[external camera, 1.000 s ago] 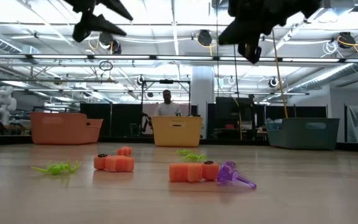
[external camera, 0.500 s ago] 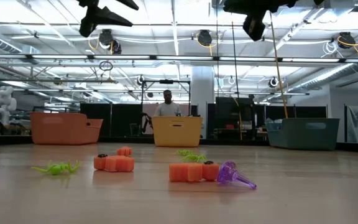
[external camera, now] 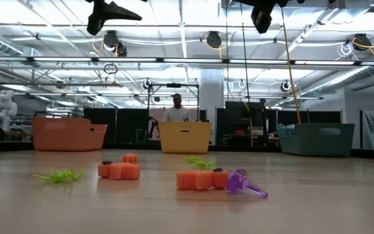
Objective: Sort Halloween decoration
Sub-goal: Put the green spider toy into the orange bin
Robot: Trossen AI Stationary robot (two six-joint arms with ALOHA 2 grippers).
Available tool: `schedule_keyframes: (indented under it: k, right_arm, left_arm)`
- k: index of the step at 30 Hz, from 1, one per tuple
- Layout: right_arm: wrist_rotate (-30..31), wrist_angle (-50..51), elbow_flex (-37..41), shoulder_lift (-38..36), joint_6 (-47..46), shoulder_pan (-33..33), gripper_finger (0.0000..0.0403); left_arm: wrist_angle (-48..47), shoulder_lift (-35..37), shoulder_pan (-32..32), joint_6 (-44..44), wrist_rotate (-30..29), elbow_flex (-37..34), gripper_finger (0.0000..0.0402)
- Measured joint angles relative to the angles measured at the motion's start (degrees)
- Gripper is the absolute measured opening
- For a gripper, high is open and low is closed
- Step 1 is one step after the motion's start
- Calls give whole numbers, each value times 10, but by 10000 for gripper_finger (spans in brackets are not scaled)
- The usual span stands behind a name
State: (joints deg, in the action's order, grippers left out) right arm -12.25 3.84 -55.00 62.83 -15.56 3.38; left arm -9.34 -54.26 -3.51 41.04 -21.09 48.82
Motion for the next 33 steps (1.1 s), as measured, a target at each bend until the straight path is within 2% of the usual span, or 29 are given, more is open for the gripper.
schedule_keyframes:
  k: [4,14,23,33]
  right_arm:
    - [0,0,0,0,22,0,2]
    - [1,-2,0,0,229,0,2]
    - [2,-23,0,0,360,0,2]
    - [4,-23,0,0,403,0,2]
  left_arm:
    - [0,0,0,-11,0,0,189]
    - [-1,0,0,-15,0,0,189]
    - [6,0,0,-30,-1,0,189]
    - [38,0,0,-76,-2,0,189]
